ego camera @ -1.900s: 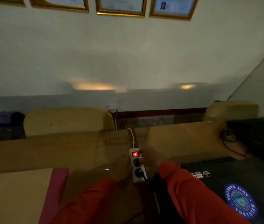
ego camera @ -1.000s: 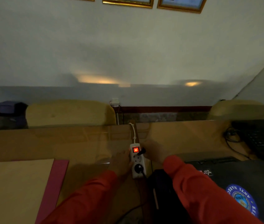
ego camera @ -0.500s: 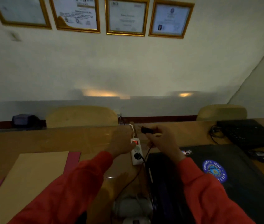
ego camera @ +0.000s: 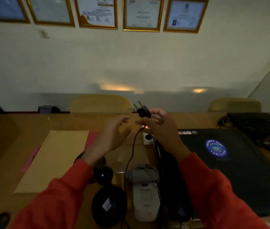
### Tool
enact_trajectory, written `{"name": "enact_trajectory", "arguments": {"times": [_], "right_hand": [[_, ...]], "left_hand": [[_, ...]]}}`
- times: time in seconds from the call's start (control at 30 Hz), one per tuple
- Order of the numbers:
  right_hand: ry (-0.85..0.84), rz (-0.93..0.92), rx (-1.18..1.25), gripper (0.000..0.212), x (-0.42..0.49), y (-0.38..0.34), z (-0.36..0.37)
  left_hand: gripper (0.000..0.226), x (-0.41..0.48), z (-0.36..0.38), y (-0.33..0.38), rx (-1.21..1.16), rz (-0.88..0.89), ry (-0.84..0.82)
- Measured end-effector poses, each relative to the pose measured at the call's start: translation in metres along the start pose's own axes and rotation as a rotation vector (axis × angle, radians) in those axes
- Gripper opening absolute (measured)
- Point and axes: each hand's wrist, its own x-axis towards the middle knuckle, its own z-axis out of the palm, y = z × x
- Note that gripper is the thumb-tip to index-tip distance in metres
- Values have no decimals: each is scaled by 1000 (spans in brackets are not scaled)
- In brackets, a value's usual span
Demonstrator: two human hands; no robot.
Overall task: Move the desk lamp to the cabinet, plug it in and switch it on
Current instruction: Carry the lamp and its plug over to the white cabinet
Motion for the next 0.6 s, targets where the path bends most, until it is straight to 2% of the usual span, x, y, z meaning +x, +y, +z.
{"name": "enact_trajectory", "arguments": {"times": [0.13,0.3,0.43,0.5,0.53,0.6], "right_hand": [[-63,139,30,17,-33,19,22],[-64,324,250,16,-70,45,38],[-42,403,412,15,-100,60,38],[8,420,434,15,-111,64,35],[36,416,423,15,-116,67,32],[79,376,363,15,-126,71,25]], "left_hand": [[34,-56,-20,-4,-22,35,75],[27,-115,-27,-9,-25,-39,209],[21,-162,-21,-13,-105,-82,392],[20,-186,-8,-16,-200,-172,469],[27,-196,0,-18,-243,-248,477],[41,-211,19,-21,-336,-447,401]]}}
